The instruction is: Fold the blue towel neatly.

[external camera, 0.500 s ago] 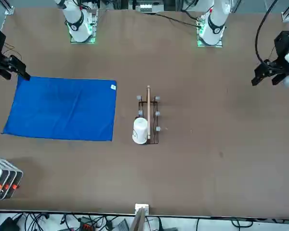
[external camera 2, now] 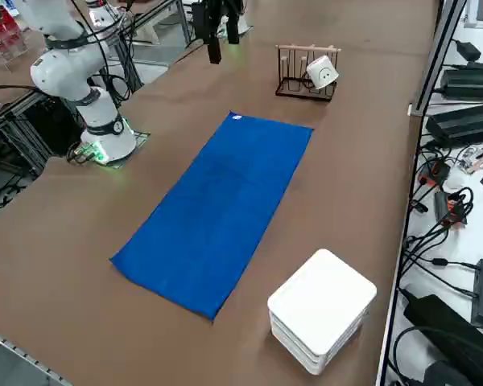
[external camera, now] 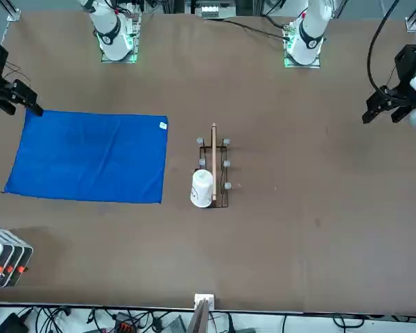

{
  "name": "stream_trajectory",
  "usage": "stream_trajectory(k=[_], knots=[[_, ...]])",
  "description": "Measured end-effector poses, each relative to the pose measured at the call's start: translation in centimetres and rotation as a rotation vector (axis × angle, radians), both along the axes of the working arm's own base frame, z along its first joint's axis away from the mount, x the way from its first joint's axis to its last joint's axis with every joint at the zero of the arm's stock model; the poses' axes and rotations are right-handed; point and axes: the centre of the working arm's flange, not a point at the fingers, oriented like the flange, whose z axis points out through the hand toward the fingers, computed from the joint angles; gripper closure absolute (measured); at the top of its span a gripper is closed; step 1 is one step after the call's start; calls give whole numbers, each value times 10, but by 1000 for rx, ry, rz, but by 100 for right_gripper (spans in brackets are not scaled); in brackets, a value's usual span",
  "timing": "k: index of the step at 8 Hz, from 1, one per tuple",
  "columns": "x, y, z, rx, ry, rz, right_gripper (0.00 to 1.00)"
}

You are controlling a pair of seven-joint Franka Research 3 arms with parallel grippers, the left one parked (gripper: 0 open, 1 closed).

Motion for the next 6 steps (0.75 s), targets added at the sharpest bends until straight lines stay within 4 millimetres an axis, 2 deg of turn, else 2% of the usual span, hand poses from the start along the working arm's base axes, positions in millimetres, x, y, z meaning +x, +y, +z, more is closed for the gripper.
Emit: stream_trajectory(k=[1, 2, 3, 5, 6], knots=[[5, -15, -8, -34, 4, -23, 0], [12, -41, -23, -53, 11, -68, 0], [19, -77, -46, -53, 29, -126, 0], [26, -145, -108, -52, 69, -229, 0], [22, -182, -142, -53, 66, -280, 0]])
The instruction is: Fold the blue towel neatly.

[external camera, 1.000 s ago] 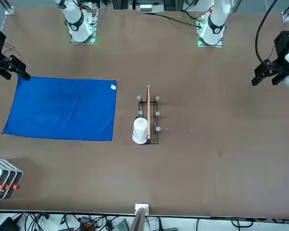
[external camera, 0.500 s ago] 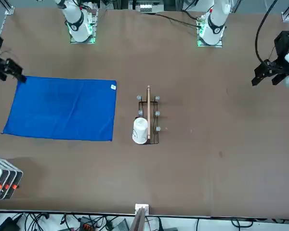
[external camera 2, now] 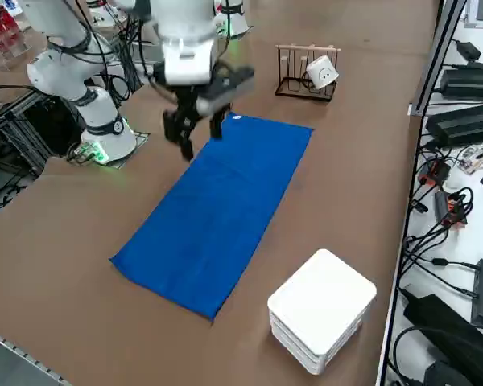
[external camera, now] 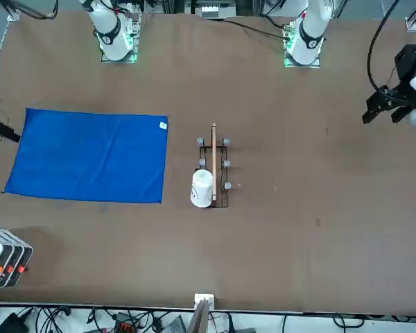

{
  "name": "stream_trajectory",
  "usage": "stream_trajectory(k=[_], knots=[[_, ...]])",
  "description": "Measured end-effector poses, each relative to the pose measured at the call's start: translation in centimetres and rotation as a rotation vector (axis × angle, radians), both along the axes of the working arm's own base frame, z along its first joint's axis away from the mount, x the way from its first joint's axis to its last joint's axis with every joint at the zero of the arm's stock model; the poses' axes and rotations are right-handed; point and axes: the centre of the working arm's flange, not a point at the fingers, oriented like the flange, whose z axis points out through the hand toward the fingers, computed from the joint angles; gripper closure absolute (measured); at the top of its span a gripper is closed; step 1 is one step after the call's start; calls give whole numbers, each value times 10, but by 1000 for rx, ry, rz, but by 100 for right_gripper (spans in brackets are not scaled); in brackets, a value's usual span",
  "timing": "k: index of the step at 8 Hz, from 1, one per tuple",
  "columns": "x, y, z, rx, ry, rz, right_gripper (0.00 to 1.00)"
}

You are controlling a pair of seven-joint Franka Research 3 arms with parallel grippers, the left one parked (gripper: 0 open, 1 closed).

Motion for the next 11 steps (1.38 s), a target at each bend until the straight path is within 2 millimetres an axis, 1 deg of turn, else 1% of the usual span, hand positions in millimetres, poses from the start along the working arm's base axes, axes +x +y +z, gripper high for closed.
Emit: stream_trajectory(k=[1, 2, 3, 4, 5, 6, 7, 9, 10, 11], knots=[[-11, -36, -36, -4, -11, -48, 0], [-27, -66, -73, -4, -16, -73, 0], [-48, -91, -106, 5, -4, -83, 0], [-72, -116, -134, 23, 23, -97, 0], [-94, -138, -155, 41, 46, -117, 0], [-113, -157, -172, 51, 55, -142, 0], [-130, -169, -186, 54, 51, -159, 0], [-164, -180, -217, 68, 56, -188, 0], [-175, -182, -230, 81, 70, -201, 0], [-181, -184, -240, 89, 79, -212, 0]])
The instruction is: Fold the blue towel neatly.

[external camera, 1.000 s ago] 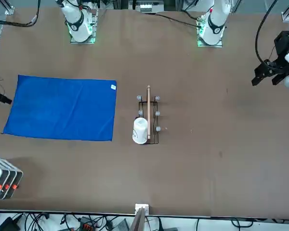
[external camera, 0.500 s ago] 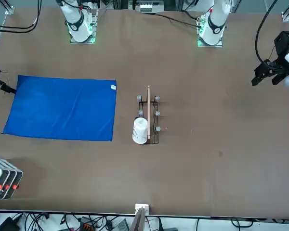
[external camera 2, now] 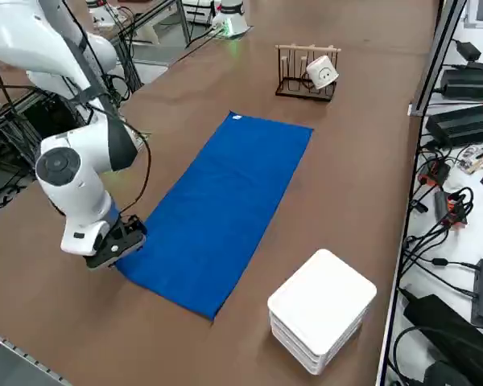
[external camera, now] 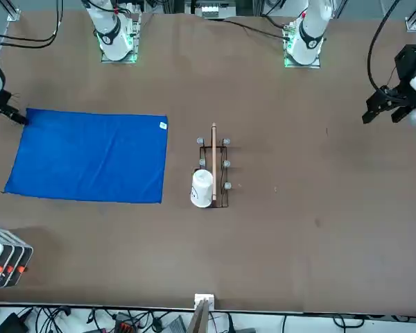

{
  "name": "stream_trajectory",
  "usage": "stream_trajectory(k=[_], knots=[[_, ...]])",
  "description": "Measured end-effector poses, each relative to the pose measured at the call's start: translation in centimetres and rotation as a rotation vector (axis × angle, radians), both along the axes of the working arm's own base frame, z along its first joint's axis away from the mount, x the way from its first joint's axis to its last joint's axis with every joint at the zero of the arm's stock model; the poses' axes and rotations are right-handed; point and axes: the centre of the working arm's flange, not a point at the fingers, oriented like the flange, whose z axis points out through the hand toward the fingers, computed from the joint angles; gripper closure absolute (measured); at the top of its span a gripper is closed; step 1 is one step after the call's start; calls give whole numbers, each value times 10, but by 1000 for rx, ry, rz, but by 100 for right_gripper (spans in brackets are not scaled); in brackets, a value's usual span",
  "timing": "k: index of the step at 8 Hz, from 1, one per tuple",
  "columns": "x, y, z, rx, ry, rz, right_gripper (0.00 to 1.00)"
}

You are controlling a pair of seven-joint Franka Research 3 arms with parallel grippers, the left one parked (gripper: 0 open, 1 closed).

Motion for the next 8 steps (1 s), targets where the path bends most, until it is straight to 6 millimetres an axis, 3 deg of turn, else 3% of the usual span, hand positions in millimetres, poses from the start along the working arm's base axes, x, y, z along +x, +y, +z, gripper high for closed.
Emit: stream_trajectory(k=[5, 7, 8], knots=[[-18, -14, -28, 15, 10, -29, 2], [-26, -20, -32, 19, 9, -21, 6], [-28, -22, -33, 20, 8, -19, 16]])
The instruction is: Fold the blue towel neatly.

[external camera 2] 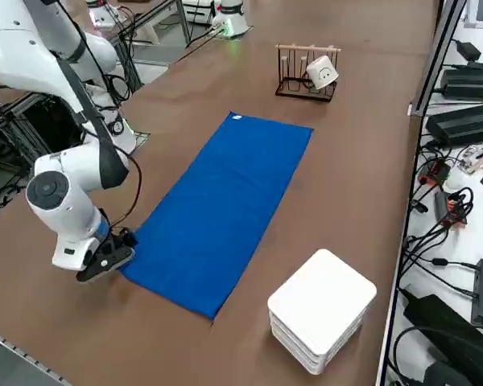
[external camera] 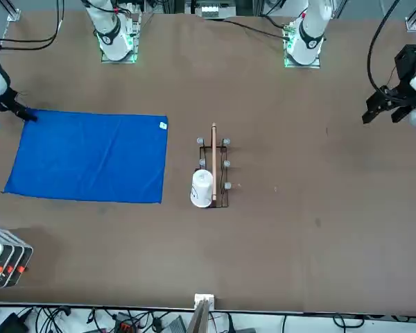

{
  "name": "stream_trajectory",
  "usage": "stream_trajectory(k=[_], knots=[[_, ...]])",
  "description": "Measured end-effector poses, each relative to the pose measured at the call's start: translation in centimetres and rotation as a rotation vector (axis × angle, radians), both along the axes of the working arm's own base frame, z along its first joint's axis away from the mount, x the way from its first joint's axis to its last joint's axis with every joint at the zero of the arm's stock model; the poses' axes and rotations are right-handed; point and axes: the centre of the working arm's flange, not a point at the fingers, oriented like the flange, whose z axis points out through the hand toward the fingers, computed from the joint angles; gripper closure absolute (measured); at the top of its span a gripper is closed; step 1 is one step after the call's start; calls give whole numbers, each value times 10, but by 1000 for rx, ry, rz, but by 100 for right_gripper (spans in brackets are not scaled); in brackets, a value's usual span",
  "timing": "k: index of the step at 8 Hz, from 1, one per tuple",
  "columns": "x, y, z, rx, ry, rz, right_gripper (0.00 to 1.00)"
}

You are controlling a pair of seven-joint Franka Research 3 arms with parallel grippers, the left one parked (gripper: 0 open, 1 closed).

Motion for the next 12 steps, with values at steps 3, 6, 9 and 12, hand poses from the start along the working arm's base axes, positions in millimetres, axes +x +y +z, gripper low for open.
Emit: stream_trajectory(k=[3, 6, 9, 12], knots=[[-2, -1, 0, 1, -1, 4, 51], [0, -4, 4, 0, -14, 56, 98], [12, -2, 39, -8, -49, 161, 98], [61, 54, 86, 25, -55, 288, 98]])
